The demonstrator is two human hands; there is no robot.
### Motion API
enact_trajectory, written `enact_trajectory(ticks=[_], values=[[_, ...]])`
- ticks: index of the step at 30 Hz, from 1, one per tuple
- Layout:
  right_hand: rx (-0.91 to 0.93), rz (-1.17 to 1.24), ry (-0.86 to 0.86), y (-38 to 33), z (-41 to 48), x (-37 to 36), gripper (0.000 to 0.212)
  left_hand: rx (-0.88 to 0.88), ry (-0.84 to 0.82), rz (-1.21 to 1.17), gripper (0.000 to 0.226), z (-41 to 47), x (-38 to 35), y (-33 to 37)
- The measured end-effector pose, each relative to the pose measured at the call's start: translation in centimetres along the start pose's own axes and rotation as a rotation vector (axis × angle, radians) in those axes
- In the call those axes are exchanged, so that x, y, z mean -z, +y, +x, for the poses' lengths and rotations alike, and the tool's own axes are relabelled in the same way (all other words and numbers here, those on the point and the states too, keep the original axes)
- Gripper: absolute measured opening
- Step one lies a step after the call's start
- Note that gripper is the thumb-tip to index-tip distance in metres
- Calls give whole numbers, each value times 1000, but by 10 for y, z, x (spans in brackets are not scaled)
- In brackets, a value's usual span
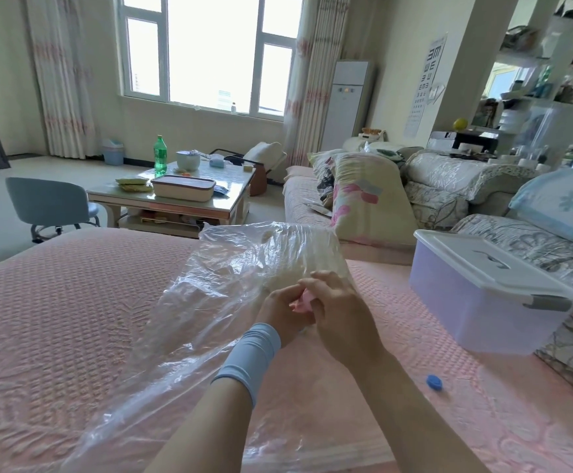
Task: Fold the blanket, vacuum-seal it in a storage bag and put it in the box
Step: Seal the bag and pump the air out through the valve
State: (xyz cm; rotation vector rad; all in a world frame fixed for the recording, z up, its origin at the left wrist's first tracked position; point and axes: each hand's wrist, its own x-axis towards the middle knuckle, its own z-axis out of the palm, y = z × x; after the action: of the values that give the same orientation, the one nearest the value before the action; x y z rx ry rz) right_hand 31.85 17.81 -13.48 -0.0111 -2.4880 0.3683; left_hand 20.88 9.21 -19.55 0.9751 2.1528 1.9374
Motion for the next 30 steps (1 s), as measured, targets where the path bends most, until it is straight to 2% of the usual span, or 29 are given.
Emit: enact_trajectory(ticks=[2,6,8,10,13,14,16,20,22,24,27,28,30], values=[[77,-13,132,-6,6,13,39,-24,-7,-29,26,1,1,1],[298,-44,636,-19,20,43,32,-17,-15,-40,48,6,3,-3],[278,-45,723,-18,20,42,30,-9,-19,-52,51,6,0,-4],[177,-96,585,-16,12,28,29,-20,-13,-45,44,4,-1,-3],[-6,-123,138,-7,0,2,31,-21,8,-19,20,1,-3,-1],[-38,-100,66,-4,-1,-2,32,-26,18,-4,16,0,-3,-1],[-21,-95,94,-6,3,4,34,-29,15,-28,16,-1,-3,1],[224,-52,546,-19,18,33,36,-31,-29,-74,45,3,2,0],[264,3,660,-18,21,38,37,-21,-26,-76,51,4,2,0],[224,-2,584,-14,15,29,38,-18,-26,-91,46,2,-1,1],[52,-66,177,-4,0,1,38,0,-3,-40,30,-2,-2,3],[9,-41,88,0,-2,-4,37,15,-1,-23,27,-3,-2,4],[19,19,85,1,1,-1,38,24,-10,-43,28,-3,-1,5]])
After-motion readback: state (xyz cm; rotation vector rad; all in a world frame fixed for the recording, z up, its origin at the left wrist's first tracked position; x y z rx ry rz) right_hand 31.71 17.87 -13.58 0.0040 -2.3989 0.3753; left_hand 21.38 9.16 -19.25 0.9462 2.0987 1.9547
